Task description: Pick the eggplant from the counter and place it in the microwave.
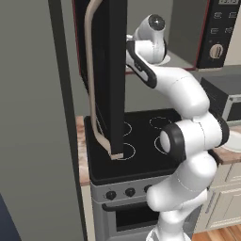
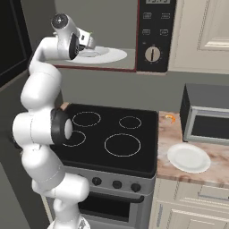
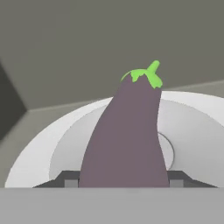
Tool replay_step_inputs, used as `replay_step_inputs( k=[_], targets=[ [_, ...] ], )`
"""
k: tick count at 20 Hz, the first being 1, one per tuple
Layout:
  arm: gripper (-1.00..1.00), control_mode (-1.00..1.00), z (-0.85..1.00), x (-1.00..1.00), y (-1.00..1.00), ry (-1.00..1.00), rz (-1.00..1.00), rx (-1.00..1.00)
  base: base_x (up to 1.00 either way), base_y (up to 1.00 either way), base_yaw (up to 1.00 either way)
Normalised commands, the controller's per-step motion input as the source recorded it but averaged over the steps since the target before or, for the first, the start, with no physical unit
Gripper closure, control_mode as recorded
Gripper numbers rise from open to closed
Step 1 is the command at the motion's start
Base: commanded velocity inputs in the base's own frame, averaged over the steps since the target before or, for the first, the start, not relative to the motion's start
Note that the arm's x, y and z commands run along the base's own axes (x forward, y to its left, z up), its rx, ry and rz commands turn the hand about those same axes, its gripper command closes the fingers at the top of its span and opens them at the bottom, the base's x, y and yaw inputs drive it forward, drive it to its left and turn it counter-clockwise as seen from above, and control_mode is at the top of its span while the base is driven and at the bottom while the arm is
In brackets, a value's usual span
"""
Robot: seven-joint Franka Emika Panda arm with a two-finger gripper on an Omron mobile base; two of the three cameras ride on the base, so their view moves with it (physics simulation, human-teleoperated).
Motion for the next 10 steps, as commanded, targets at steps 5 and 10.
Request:
replay_step_inputs(
  k=[5, 10],
  targets=[
    [1.00, -1.00, -0.26, 0.04, -0.06, 0.07, 0.03, -0.03, 0.00, 0.00, 0.00],
    [1.00, -1.00, -0.15, 0.09, -0.06, 0.08, 0.02, -0.02, 0.00, 0.00, 0.00]
  ],
)
